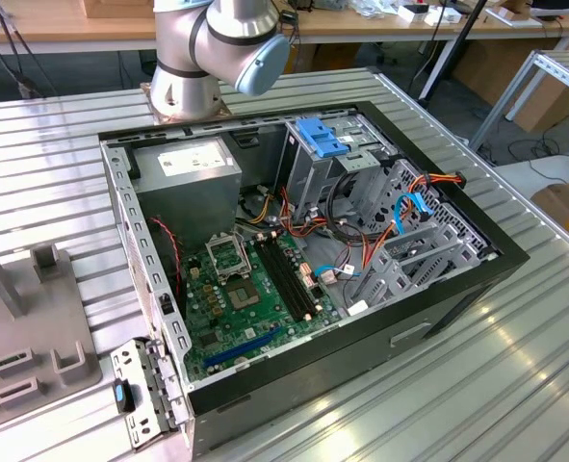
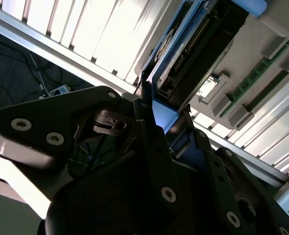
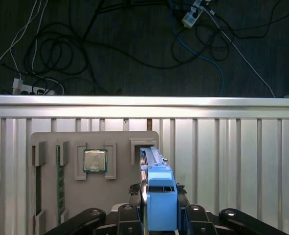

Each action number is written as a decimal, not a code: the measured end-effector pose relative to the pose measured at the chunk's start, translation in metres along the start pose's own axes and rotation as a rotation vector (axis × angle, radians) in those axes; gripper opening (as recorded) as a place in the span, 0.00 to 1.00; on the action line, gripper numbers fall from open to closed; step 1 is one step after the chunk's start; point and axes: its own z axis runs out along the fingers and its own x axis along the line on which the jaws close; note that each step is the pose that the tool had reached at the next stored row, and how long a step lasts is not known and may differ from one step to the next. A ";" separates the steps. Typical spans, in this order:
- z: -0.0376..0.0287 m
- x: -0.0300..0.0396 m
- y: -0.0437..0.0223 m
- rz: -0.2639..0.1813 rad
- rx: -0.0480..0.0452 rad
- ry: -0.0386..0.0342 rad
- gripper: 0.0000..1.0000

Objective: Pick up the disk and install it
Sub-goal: 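Pick up the disk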

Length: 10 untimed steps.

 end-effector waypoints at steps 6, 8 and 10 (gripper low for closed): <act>-0.0074 -0.0006 0.0002 0.000 0.0001 -0.0001 0.36; -0.0094 -0.0007 0.0002 0.000 0.0004 -0.0002 0.36; -0.0099 -0.0007 0.0003 0.000 0.0001 0.0000 0.36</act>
